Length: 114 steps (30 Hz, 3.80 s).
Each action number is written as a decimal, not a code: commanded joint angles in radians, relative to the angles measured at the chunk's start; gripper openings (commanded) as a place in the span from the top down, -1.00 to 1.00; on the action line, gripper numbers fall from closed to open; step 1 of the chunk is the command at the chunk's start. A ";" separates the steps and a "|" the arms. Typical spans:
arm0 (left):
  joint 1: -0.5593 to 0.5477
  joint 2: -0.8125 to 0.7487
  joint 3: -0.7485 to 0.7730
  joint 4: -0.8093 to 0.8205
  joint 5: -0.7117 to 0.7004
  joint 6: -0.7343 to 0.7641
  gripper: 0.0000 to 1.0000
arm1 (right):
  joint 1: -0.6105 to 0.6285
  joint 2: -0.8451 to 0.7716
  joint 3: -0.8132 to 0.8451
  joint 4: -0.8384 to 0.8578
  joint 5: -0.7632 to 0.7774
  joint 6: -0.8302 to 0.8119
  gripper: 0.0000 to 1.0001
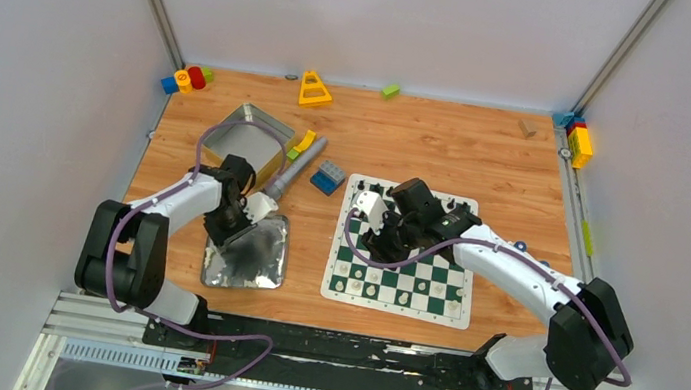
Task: Set up the chess pieces on the board
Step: Pick up the chess piece from the storage box, then place the chess piece on the chessboard.
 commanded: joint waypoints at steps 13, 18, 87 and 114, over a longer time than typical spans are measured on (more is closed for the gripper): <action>-0.150 -0.047 0.154 -0.029 0.199 0.032 0.52 | -0.018 0.023 0.017 0.015 -0.004 0.013 0.20; -0.211 -0.165 0.178 -0.003 0.301 0.040 0.53 | -0.144 0.010 0.082 0.004 -0.180 0.067 0.20; -0.727 -0.053 0.495 0.126 0.317 -0.029 0.50 | -0.262 0.380 0.425 -0.188 -0.968 0.128 0.91; -0.408 -0.348 0.238 0.237 0.204 -0.116 -1.00 | -0.423 -0.090 0.123 -0.453 -0.223 -0.152 0.99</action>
